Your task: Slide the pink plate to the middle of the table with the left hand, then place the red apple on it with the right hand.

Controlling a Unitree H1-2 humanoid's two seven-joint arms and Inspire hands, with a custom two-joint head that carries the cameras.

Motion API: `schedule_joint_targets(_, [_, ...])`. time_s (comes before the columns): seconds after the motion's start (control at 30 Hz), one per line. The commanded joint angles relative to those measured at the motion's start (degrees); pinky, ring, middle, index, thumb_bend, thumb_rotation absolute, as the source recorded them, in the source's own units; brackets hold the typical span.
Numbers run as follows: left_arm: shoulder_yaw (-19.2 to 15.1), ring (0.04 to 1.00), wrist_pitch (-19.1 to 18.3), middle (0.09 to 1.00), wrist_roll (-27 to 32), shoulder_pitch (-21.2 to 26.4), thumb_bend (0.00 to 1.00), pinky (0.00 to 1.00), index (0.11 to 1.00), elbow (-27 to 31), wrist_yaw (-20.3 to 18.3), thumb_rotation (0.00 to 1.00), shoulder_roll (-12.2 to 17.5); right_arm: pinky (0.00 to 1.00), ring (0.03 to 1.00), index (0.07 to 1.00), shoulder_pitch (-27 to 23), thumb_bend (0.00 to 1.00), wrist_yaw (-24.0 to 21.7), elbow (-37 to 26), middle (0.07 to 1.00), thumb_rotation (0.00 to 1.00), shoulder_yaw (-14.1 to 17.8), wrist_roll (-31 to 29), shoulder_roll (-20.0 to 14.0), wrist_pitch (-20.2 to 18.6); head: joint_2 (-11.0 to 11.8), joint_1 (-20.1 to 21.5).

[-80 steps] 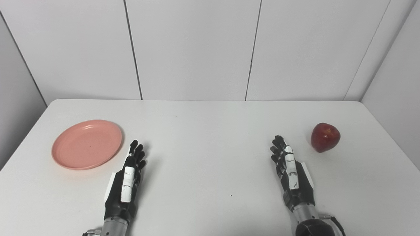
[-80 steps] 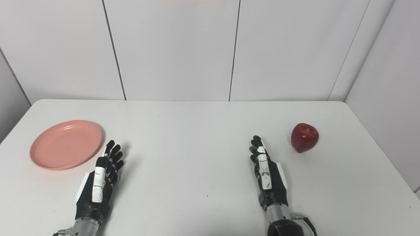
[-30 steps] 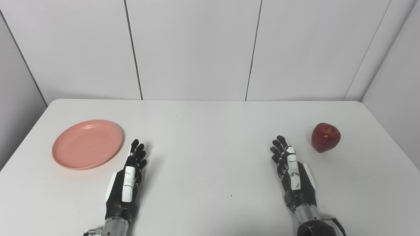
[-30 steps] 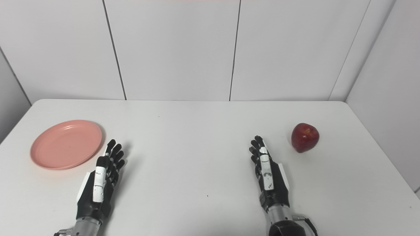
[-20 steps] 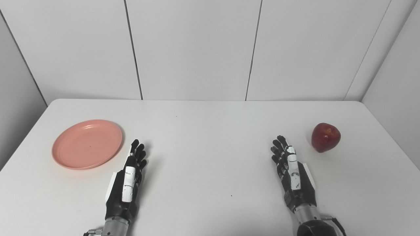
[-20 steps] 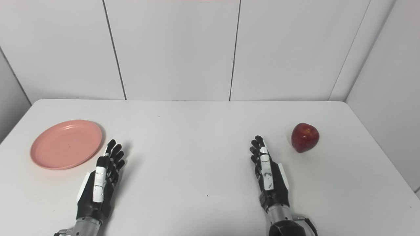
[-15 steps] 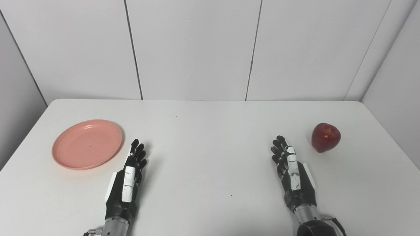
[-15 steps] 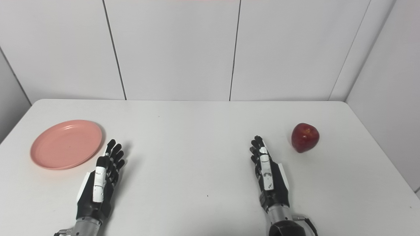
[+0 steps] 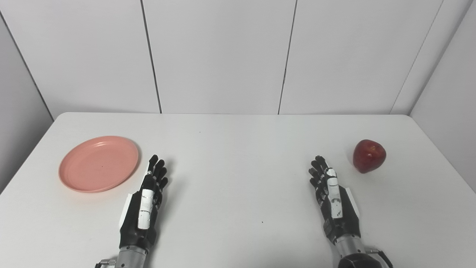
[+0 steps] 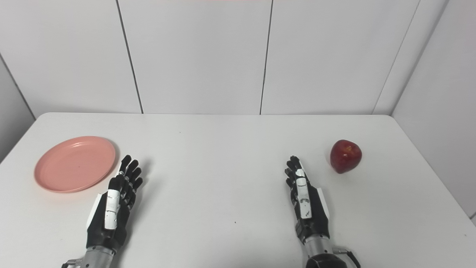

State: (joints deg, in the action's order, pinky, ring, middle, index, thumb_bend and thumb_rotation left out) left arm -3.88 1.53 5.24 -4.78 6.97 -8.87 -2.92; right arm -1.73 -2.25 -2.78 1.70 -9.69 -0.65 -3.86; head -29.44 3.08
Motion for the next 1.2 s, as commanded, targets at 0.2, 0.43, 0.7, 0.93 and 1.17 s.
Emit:
schedule_joint_targets(0.2, [-0.6,1.000,1.0,1.000,1.3,-3.9,0.81,1.00,1.000,0.4,-0.6,0.96,3.0,0.99,0.952,0.944,-0.2,0.87,0.4,1.9,0.943,0.97,0.0,0.9,0.5,-0.1,0.2,0.6])
schedule_joint_targets(0.43, [-0.8,1.000,0.7,1.000,1.1,-3.7,0.81,1.00,1.000,0.1,-0.3,0.96,2.7,0.98,0.953,0.951,0.0,0.86,-0.1,1.4,0.949,0.98,-0.3,1.5,0.2,0.1,-0.1,0.0])
schedule_joint_targets(0.7, [-0.8,1.000,0.0,1.000,1.0,-3.4,0.78,1.00,1.000,0.2,0.0,0.97,2.5,0.99,0.955,0.952,-0.1,0.87,-0.3,1.6,0.949,0.97,-0.3,1.6,0.0,0.3,0.0,0.0])
schedule_joint_targets(0.93, [-1.0,1.000,-0.4,1.000,1.0,-3.3,0.80,1.00,1.000,0.1,0.0,0.97,2.6,0.99,0.956,0.951,-0.1,0.87,-0.4,1.7,0.946,0.98,-0.3,1.7,0.0,0.1,-0.1,0.0])
schedule_joint_targets(1.17, [-0.8,1.000,-0.3,1.000,0.5,-3.2,0.78,1.00,1.000,-0.1,0.3,0.98,2.5,0.99,0.949,0.949,-0.2,0.87,-0.5,1.7,0.941,0.97,-0.2,1.6,-0.1,0.1,-0.1,-0.1])
